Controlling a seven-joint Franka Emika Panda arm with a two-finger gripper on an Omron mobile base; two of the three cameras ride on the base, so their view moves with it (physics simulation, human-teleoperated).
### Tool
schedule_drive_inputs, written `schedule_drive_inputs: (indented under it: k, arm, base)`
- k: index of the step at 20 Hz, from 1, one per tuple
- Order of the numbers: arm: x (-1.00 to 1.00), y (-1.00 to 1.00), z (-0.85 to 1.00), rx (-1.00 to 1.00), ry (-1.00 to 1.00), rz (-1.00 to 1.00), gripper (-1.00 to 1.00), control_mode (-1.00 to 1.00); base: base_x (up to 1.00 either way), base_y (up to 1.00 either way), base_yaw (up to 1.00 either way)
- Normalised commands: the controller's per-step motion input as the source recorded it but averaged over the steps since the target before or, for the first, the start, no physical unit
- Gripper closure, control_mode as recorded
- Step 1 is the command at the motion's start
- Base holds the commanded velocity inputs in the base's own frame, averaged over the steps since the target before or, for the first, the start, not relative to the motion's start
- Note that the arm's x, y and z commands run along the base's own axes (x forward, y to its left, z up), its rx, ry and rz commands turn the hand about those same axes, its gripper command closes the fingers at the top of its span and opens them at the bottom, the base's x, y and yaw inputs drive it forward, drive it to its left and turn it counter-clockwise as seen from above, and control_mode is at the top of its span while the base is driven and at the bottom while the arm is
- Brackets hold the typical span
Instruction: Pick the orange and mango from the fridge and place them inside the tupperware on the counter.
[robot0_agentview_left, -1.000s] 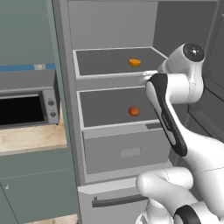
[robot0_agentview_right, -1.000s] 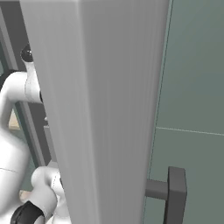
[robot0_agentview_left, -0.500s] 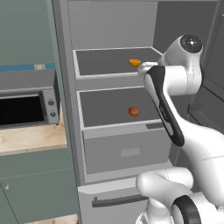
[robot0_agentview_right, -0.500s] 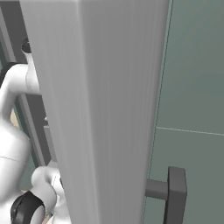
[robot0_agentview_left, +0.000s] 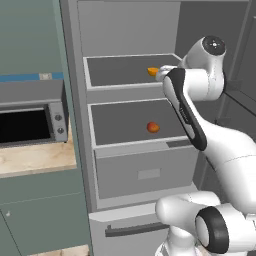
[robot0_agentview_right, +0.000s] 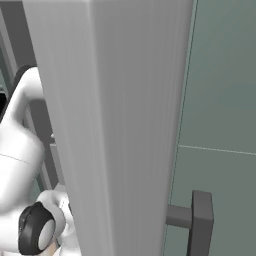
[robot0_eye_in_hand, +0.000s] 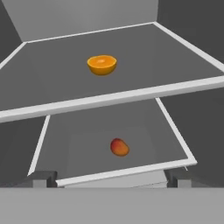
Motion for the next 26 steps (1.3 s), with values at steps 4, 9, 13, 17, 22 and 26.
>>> schedule_drive_inputs:
  k: [4, 9, 13, 17, 22, 26]
  arm:
    - [0.51, 0.00, 0.00, 0.00, 0.00, 0.00, -1.00, -1.00]
    - [0.48, 0.00, 0.00, 0.00, 0.00, 0.00, -1.00, -1.00]
    - [0.55, 0.00, 0.00, 0.00, 0.01, 0.00, -1.00, -1.00]
    - [0.58, 0.00, 0.00, 0.00, 0.03, 0.00, -1.00, -1.00]
    - [0.57, -0.01, 0.00, 0.00, 0.02, 0.00, -1.00, -1.00]
    - [0.45, -0.02, -0.04, 0.00, 0.01, 0.00, -1.00, -1.00]
  base:
    - [0.00, 0.00, 0.00]
    - [0.00, 0.00, 0.00]
    - [0.00, 0.00, 0.00]
    - [0.00, 0.00, 0.00]
    - [0.00, 0.00, 0.00]
    - [0.00, 0.00, 0.00]
